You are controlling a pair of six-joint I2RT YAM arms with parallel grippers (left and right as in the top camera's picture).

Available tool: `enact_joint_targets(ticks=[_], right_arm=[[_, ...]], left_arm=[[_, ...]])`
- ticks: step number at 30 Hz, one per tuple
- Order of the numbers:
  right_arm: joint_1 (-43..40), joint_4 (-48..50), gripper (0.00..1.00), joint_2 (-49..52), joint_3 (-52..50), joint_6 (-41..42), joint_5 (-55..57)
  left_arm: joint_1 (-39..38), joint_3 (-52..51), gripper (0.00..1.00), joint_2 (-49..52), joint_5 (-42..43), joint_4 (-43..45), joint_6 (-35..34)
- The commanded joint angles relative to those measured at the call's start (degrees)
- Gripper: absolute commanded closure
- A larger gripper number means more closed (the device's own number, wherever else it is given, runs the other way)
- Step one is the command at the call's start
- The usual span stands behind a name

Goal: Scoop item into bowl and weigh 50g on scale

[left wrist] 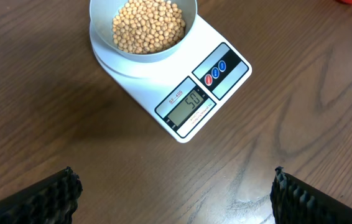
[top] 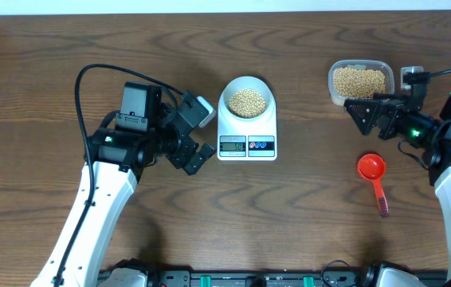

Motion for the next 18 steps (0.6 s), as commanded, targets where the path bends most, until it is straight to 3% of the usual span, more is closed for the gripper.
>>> enact_joint_targets(ticks=[1,8,18], right_arm=[[1.68,-0.44,0.01,-0.31,0.74,-1.79,-0.26],[6.16,-3.48,0.01,-3.61,0.74,-6.16,3.87],[18.8,-11.58,0.01,-13.51,0.72,-6.8,23.76]], left_arm=[[0.24,1.25,0.0,0.33,0.55,0.02,0.96],[0.24,1.25,0.0,0.33,0.52,0.02,0.96],[0.24,1.25,0.0,0.33,0.52,0.02,0.96]])
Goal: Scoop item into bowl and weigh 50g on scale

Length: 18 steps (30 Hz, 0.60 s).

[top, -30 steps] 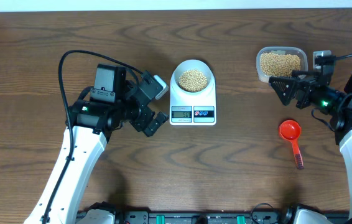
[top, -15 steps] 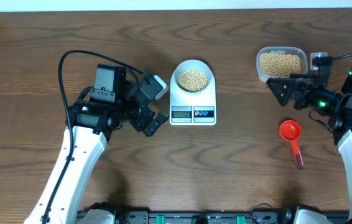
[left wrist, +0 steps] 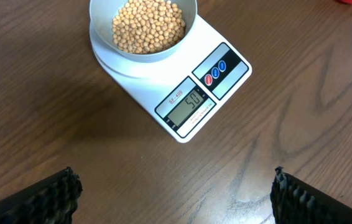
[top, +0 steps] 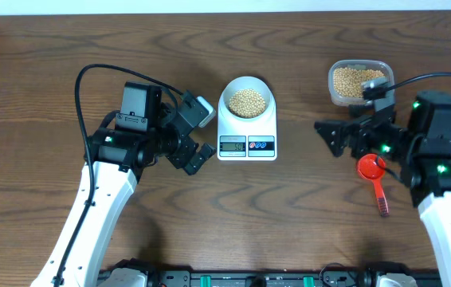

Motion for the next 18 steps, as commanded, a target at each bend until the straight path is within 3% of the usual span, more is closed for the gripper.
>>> enact_joint_targets(ticks=[1,10,18], right_arm=[[4.61,-1.44,0.01,-3.72,0.72,-0.98,11.52],[13.97,-3.34,0.01,-19.61,-4.2,-0.96,24.35],[13.64,7.52,0.01,-36.59,-20.39,-1.01,28.57]], left_arm=[[0.24,1.25,0.0,0.33,0.52,0.02,0.96],[0.24,1.25,0.0,0.33,0.52,0.02,0.96],[0.24,1.25,0.0,0.33,0.52,0.02,0.96]])
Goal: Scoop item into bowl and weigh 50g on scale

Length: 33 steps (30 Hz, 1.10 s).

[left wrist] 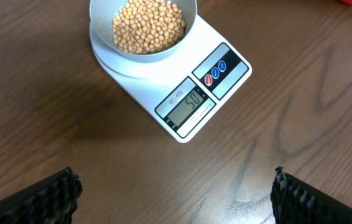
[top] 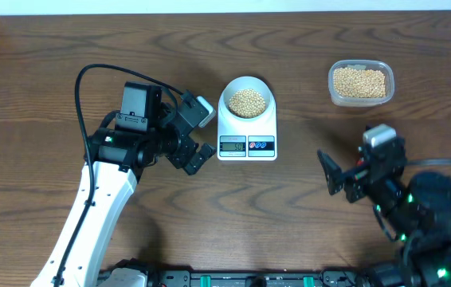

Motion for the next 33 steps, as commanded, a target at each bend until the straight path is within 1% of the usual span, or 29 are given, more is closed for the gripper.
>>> enact_joint_targets(ticks=[1,10,17,23,28,33], right_arm=[[-0.22,3.13,0.01,-7.21,-7.32,-0.74,3.45],[-0.22,4.92,0.01,-21.24,-16.83,-0.72,3.72],[-0.2,4.83,0.01,-27.58,-20.11,-0.72,4.79],[-0.2,4.46,0.01,-31.74,-22.14,-0.74,5.27],[-0.2,4.48,0.01,-31.69,-22.56,-0.74,5.42],[-0.24,5.01,0.01,-31.69,-22.56,-0.74,8.02]], left_arm=[[0.24,1.25,0.0,0.33,0.52,0.0,0.96],[0.24,1.25,0.0,0.33,0.52,0.0,0.96],[0.24,1.25,0.0,0.33,0.52,0.0,0.96],[0.24,1.25,0.0,0.33,0.52,0.0,0.96],[0.24,1.25,0.0,0.33,0.52,0.0,0.96],[0.24,1.25,0.0,0.33,0.52,0.0,0.96]])
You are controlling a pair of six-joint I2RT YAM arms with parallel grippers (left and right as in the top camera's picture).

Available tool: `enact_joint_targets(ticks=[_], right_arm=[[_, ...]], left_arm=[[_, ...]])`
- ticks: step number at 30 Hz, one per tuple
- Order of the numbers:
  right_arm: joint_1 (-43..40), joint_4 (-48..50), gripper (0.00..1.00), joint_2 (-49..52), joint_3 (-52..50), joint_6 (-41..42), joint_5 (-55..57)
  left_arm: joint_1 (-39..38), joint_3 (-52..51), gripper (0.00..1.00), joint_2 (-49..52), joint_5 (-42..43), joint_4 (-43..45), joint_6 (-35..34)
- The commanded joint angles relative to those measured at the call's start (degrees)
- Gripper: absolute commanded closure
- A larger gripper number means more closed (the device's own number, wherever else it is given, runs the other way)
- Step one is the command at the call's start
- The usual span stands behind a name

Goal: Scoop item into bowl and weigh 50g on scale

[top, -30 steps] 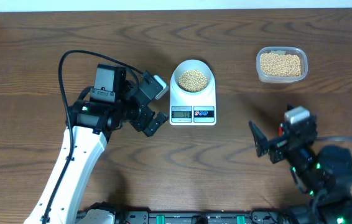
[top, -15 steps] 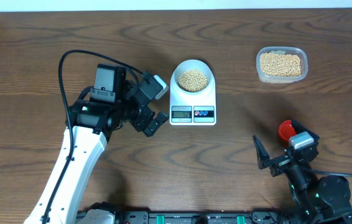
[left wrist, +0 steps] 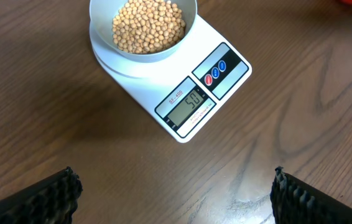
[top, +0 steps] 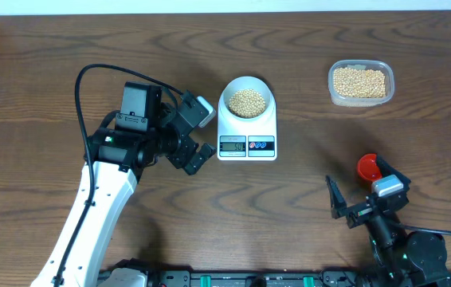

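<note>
On the white scale stands a white bowl filled with soybeans. In the left wrist view the scale shows 50 on its display, and the bowl sits at the top. My left gripper hangs open just left of the scale with nothing in it. A red scoop lies on the table at the right, its handle hidden under my right arm. My right gripper is low near the front edge, open and empty.
A clear plastic container of soybeans stands at the back right. A black cable loops over the left arm. The table's front edge is close under the right arm.
My right arm has drawn farther back toward the front edge, so the red scoop's bowl shows again. The left arm, bowl and scale are as they were, and the display still reads 50.
My right gripper was open beside the bean container, with the scoop lying on the table. Then it was over the scoop, then nearer the front edge and covering it. Now it is nearer still. The left gripper stayed open by the scale throughout.
</note>
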Motion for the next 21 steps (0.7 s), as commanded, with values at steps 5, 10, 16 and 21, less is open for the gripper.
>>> enact_joint_targets(ticks=[5,10,16,21], right_arm=[[-0.48,2.14,0.01,-0.55,-1.68,-1.86,2.73],[-1.33,7.74,0.01,-0.55,-5.77,-4.31,2.75],[-1.33,15.02,0.01,-0.55,-10.45,-5.44,3.67],[-1.46,18.88,0.01,-0.55,-12.76,-5.46,4.04]], left_arm=[[0.24,1.25,0.01,0.33,0.55,0.02,0.96],[0.24,1.25,0.0,0.33,0.55,0.02,0.96],[0.24,1.25,0.0,0.33,0.55,0.02,0.96],[0.24,1.25,0.0,0.33,0.57,0.02,0.96]])
